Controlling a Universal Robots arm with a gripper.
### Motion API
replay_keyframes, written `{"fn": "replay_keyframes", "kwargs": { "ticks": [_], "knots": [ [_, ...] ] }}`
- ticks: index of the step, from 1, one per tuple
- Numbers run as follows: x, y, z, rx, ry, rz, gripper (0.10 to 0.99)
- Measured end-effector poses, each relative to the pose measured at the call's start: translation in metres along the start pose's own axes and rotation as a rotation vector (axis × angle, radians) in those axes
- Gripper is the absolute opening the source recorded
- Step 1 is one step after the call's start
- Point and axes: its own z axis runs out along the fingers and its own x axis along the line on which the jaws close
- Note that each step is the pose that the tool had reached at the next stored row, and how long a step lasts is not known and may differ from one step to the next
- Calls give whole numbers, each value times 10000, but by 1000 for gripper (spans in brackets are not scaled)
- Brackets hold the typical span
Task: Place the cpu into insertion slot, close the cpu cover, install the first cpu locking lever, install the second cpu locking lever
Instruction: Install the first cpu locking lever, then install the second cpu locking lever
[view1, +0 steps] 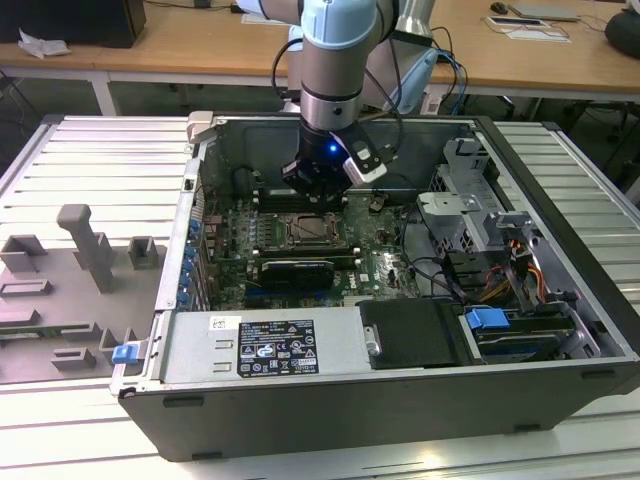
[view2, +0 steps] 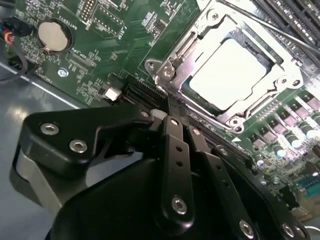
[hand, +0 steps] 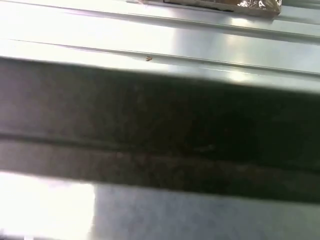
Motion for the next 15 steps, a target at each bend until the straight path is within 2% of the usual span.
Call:
{"fn": "replay_keyframes", "kwargs": {
  "ticks": [1, 15],
  "knots": [
    [-1, 5, -54, 0, 0, 0, 106],
    [3, -38, -59, -1, 0, 0, 106]
  ]
}}
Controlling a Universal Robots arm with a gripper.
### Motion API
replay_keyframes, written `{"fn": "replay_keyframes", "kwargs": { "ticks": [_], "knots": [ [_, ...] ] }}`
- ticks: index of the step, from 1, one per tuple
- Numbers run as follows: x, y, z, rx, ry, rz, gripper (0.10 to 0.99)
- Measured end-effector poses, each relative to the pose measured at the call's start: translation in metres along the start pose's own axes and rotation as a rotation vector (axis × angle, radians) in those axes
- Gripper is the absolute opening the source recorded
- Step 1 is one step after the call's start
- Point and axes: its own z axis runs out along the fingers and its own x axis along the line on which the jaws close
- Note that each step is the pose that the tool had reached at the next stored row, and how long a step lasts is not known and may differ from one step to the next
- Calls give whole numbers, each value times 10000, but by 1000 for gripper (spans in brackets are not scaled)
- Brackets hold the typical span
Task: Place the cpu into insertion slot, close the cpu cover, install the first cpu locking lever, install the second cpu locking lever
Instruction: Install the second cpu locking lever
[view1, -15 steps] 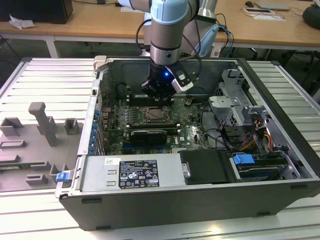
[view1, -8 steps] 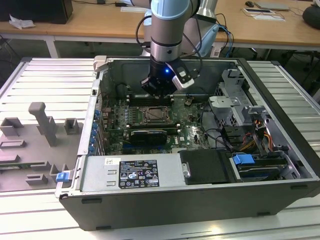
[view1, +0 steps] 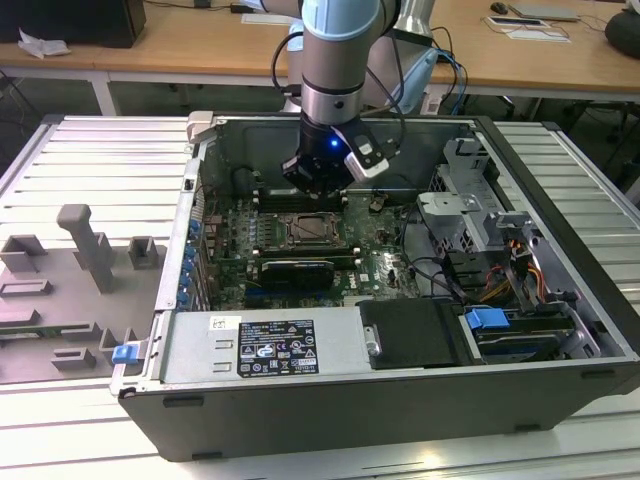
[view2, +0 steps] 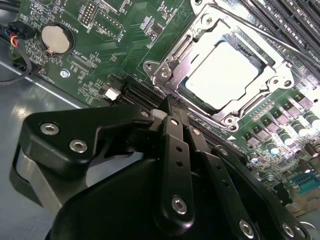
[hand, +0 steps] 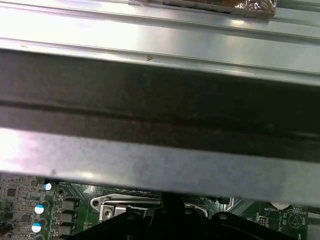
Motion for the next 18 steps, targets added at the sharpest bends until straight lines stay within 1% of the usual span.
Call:
{"fn": "replay_keyframes", "kwargs": {
  "ticks": [8, 9, 10, 11, 14, 18],
  "knots": [
    [6, -58, -7, 1, 0, 1, 106],
    [6, -57, -24, 2, 0, 2, 106],
    [4, -50, -106, 1, 0, 0, 106],
    [0, -36, -266, 1, 0, 0, 106],
    [-3, -29, -358, 1, 1, -1, 106],
    [2, -60, -364, 1, 0, 0, 106]
  ]
}}
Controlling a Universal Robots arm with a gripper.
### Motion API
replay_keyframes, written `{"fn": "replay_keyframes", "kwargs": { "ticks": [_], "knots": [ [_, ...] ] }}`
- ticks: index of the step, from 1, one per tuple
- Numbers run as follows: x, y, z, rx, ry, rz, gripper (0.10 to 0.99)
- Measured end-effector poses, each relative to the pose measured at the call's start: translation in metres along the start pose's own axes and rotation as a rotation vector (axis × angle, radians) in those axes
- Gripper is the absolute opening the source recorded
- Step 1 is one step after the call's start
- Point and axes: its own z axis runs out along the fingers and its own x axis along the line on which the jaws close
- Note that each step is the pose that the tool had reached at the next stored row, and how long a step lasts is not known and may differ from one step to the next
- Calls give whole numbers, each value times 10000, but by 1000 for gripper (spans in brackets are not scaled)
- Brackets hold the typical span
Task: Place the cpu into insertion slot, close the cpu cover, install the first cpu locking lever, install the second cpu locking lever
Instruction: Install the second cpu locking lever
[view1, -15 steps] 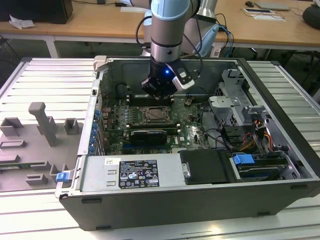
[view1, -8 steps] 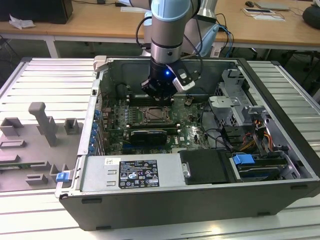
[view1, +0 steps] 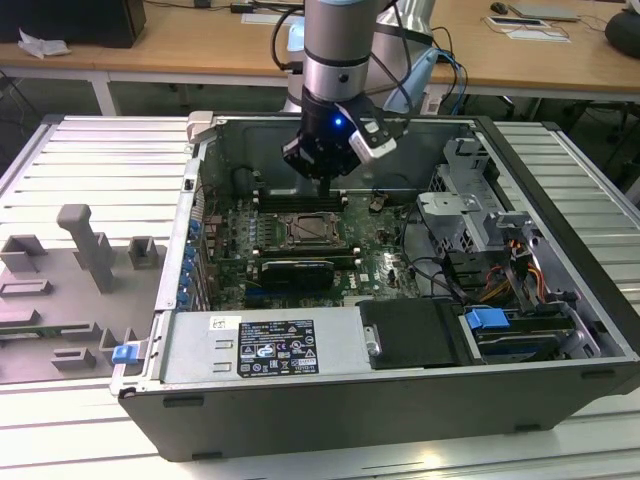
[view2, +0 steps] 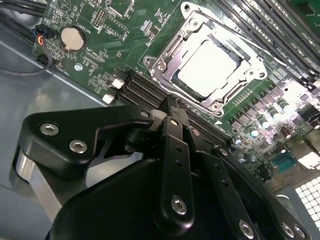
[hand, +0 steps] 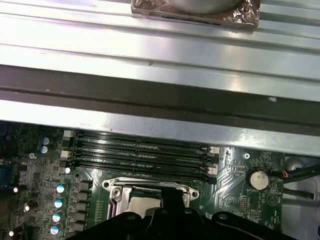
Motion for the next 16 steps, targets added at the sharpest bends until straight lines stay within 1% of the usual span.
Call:
{"fn": "replay_keyframes", "kwargs": {
  "ticks": [3, 7, 9, 13, 14, 16],
  "knots": [
    [7, -37, -3, -1, -1, 1, 106],
    [14, -105, -9, 0, 0, 0, 106],
    [16, -117, -11, -1, -1, 0, 106],
    [14, -119, -73, 0, 0, -1, 106],
    [15, -131, -76, -2, -1, -1, 106],
    [22, -187, -81, -1, 0, 0, 106]
  ]
}}
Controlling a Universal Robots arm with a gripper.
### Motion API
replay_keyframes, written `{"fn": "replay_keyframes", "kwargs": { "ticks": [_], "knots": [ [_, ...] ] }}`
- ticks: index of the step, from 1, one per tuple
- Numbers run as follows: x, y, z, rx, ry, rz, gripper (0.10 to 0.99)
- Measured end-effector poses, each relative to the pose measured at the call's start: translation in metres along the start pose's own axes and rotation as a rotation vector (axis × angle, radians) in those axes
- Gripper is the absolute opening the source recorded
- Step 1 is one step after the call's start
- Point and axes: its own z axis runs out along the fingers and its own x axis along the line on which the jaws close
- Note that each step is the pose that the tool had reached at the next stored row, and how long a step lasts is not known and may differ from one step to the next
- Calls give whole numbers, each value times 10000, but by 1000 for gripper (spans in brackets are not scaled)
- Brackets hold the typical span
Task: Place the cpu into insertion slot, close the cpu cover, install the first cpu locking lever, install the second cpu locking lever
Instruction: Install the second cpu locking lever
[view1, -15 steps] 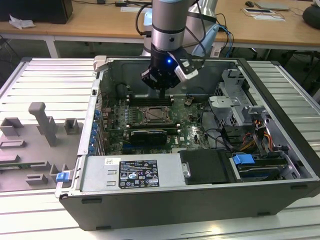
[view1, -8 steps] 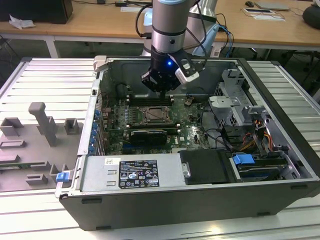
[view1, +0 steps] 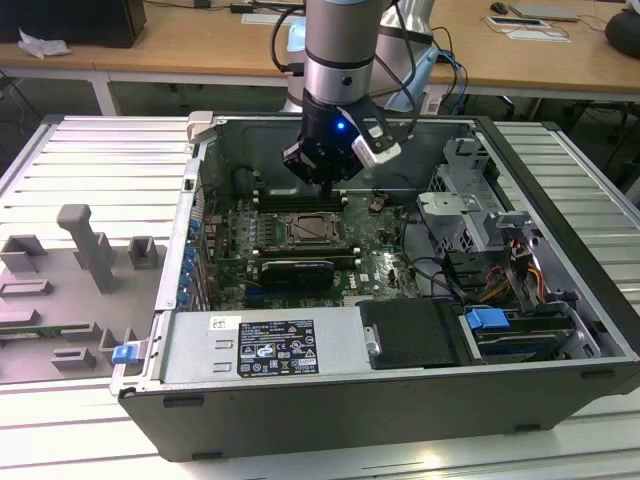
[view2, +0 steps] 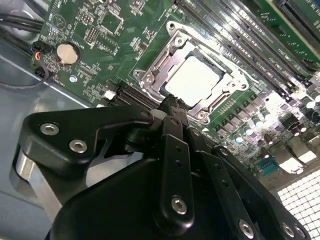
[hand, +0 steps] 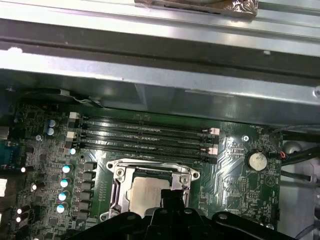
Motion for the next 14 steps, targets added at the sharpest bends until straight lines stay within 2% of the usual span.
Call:
{"fn": "replay_keyframes", "kwargs": {
  "ticks": [3, 4, 6, 8, 11, 14],
  "knots": [
    [8, -73, -7, 0, 3, 0, 106],
    [9, -83, -6, -3, 43, 4, 106],
    [16, -149, -7, -7, 42, 13, 106],
    [21, -183, -6, -9, 42, 18, 106],
    [37, -245, 30, -8, 44, 18, 106],
    [50, -346, 40, -16, 43, 19, 106]
  ]
}}
